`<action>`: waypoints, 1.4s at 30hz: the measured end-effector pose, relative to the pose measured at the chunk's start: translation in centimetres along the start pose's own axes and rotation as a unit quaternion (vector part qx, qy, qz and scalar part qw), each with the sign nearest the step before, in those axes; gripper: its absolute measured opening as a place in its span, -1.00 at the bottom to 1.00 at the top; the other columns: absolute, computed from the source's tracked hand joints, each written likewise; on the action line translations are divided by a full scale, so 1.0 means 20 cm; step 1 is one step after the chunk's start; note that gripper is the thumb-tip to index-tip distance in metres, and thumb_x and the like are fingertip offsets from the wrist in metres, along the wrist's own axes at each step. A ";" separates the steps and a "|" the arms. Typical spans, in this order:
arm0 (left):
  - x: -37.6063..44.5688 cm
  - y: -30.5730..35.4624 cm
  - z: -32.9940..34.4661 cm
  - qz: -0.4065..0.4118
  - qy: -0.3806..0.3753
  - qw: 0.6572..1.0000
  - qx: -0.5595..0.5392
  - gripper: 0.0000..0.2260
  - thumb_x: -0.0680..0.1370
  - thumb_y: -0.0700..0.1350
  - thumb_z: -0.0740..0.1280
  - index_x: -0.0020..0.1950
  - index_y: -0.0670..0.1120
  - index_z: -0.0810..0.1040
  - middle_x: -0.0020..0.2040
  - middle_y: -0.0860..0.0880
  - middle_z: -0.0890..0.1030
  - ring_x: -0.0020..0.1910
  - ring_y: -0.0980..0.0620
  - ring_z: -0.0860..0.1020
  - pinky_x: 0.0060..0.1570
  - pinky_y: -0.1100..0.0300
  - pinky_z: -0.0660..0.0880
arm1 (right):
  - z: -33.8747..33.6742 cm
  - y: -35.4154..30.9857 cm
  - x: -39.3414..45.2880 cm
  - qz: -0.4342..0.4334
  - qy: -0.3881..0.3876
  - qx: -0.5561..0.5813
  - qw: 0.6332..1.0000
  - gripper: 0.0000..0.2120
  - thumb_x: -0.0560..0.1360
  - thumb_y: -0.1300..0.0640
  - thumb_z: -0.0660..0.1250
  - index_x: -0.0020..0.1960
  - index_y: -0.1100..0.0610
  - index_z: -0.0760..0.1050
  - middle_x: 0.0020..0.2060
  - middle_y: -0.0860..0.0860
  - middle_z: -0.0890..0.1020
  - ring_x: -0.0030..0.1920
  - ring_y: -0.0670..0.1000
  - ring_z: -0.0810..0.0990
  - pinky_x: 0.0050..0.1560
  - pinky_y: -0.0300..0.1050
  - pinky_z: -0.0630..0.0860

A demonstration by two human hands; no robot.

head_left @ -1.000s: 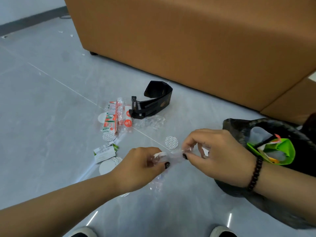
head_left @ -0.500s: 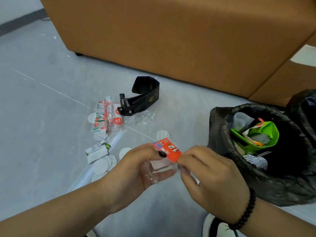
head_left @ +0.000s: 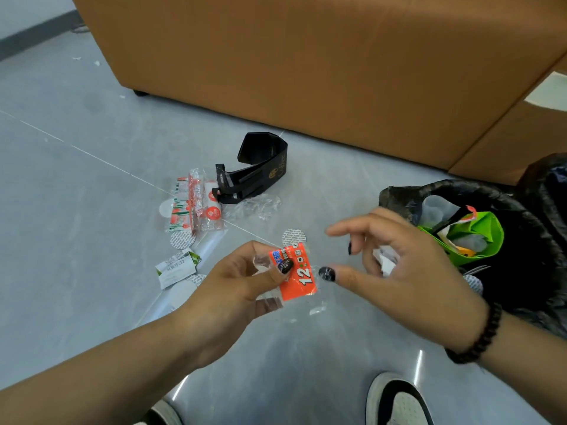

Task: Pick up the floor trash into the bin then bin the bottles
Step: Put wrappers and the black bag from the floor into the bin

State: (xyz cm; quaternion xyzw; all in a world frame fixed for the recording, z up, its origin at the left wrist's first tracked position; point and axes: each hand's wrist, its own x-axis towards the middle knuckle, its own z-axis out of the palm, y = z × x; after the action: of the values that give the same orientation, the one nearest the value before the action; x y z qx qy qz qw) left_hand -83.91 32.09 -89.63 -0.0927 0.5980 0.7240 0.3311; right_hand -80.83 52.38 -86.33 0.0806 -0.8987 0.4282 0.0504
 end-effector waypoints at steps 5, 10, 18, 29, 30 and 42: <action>-0.01 0.01 0.02 0.003 -0.047 0.999 -0.011 -0.82 0.47 -0.23 0.33 0.07 -0.15 0.58 -0.02 -0.17 0.66 -0.10 -0.11 0.65 -0.07 0.00 0.61 | 0.05 0.02 0.07 0.047 -0.066 0.010 0.997 -0.75 0.34 0.11 0.50 -0.01 -0.09 0.59 -0.17 -0.18 0.51 -0.32 -0.15 0.50 -0.16 -0.39 0.44; -0.01 0.02 0.02 -0.025 -0.045 0.998 -0.045 -0.65 0.38 -0.13 0.39 0.14 -0.16 0.59 0.01 -0.21 0.67 -0.12 -0.10 0.66 -0.10 0.05 0.64 | 0.12 0.05 0.04 -0.015 0.012 0.063 0.998 -0.89 0.37 0.31 0.45 -0.17 0.12 0.63 -0.27 -0.10 0.55 -0.34 -0.22 0.50 -0.28 -0.44 0.40; 0.01 0.03 0.02 -0.084 -0.039 0.994 -0.054 -0.66 0.37 -0.06 0.42 0.06 -0.23 0.58 -0.07 -0.24 0.62 -0.20 -0.09 0.61 -0.19 0.13 0.64 | 0.11 0.15 -0.03 -0.281 0.042 -0.182 0.941 -0.86 0.50 0.23 0.34 -0.17 0.26 0.63 -0.24 0.12 0.58 -0.38 0.04 0.47 -0.42 -0.10 0.45; 0.02 0.03 0.01 0.064 0.063 0.991 0.101 -0.91 0.45 -0.34 0.42 -0.10 -0.21 0.58 -0.21 -0.15 0.64 -0.35 0.00 0.61 -0.30 0.21 0.58 | 0.15 0.13 -0.01 0.134 -0.103 0.196 0.966 -0.68 0.34 -0.05 0.46 0.06 -0.02 0.55 -0.24 -0.15 0.60 -0.37 -0.09 0.48 -0.34 -0.25 0.47; 0.02 0.03 0.02 0.076 0.060 0.989 0.108 -0.91 0.44 -0.34 0.42 -0.11 -0.19 0.58 -0.22 -0.14 0.65 -0.35 0.00 0.61 -0.30 0.21 0.58 | 0.15 0.12 -0.01 0.149 -0.098 0.206 0.962 -0.78 0.38 0.05 0.48 0.01 0.00 0.58 -0.28 -0.14 0.61 -0.37 -0.09 0.48 -0.38 -0.27 0.46; -0.01 0.06 0.05 -0.149 -0.113 0.979 -0.084 -0.56 0.42 0.12 0.29 0.06 -0.21 0.60 -0.01 -0.28 0.63 -0.01 -0.24 0.65 -0.15 0.07 0.64 | 0.15 0.15 -0.01 -0.180 0.013 -0.061 0.982 -0.92 0.49 0.24 0.34 -0.04 0.18 0.59 -0.25 0.00 0.59 -0.29 -0.04 0.56 -0.29 -0.15 0.52</action>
State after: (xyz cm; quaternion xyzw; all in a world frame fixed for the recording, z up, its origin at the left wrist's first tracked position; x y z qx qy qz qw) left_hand -84.30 32.84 -88.34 -0.1263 0.4732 0.7200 0.4918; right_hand -81.15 51.95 -90.45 0.2318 -0.8931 0.3579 0.1434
